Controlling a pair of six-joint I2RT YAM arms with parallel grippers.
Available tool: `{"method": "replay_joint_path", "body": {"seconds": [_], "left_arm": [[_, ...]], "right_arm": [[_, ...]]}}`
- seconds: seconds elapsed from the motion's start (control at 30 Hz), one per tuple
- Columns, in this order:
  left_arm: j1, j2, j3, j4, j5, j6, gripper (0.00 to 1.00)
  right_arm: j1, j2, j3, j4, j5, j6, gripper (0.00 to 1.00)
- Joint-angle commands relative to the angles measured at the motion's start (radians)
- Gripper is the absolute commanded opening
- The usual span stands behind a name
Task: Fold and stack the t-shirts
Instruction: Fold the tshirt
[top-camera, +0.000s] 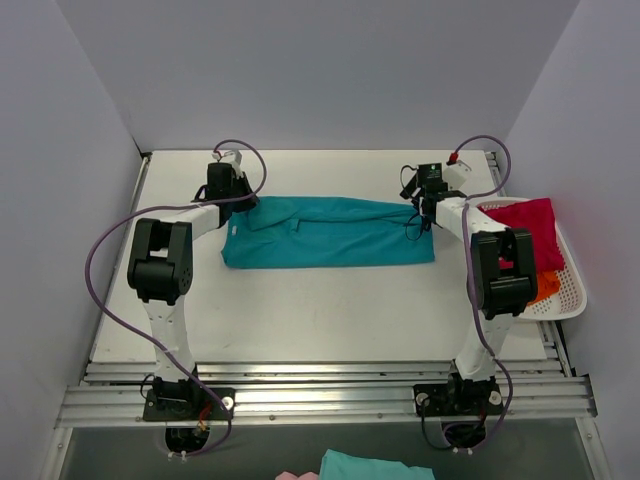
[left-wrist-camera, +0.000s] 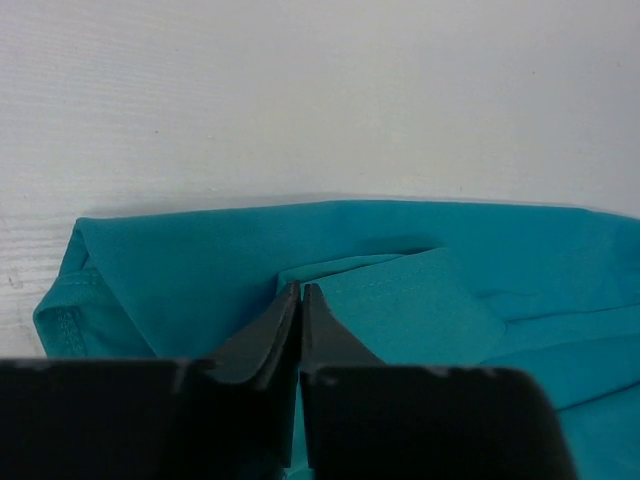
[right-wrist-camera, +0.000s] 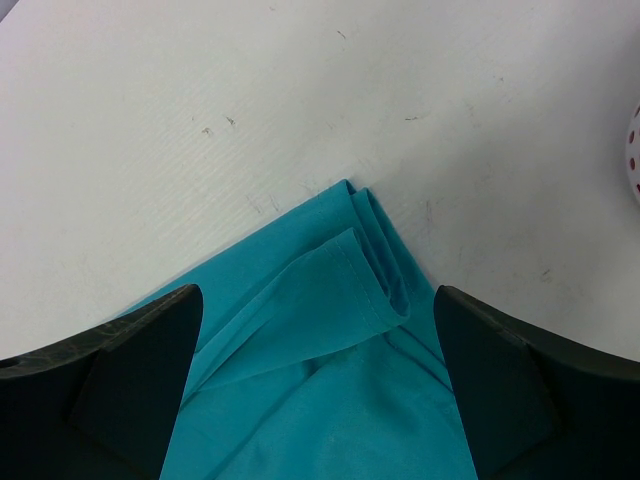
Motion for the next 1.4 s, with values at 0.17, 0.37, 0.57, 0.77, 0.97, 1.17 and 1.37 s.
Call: {"method": "replay_joint_path", "body": {"seconds": [0.17, 0.37, 0.57, 0.77, 0.97, 1.17, 1.37], "left_arm": [[0.004, -0.056, -0.026, 0.018, -0.002, 0.014, 0.02], [0.004, -0.098, -0.072, 0.028, -0.012, 0.020, 0.02], [-0.016, -0.151, -0.121, 0.032, -0.024, 0.032, 0.02], [-0.060, -0.303, -0.254, 0.041, -0.053, 0.072, 0.02], [-0.128, -0.435, -0.403, 0.005, -0.102, 0.109, 0.02], [-0.263, -0.525, -0.500, -0.083, -0.274, 0.123, 0.08], [-0.427, -0.523, -0.480, -0.288, -0.681, 0.071, 0.97]], "right_arm": [[-0.010, -0.017, -0.005, 0.007, 0.013, -0.010, 0.96], [-0.010, -0.033, -0.022, 0.012, 0.002, -0.005, 0.95], [-0.010, -0.055, -0.035, 0.013, 0.000, -0.005, 0.95], [-0.010, -0.072, -0.057, 0.021, -0.007, -0.002, 0.95], [-0.007, -0.083, -0.075, 0.027, -0.018, 0.000, 0.94], [-0.006, -0.084, -0.080, 0.030, -0.027, 0.000, 0.95], [-0.006, -0.084, -0.085, 0.035, -0.029, 0.001, 0.95]]}}
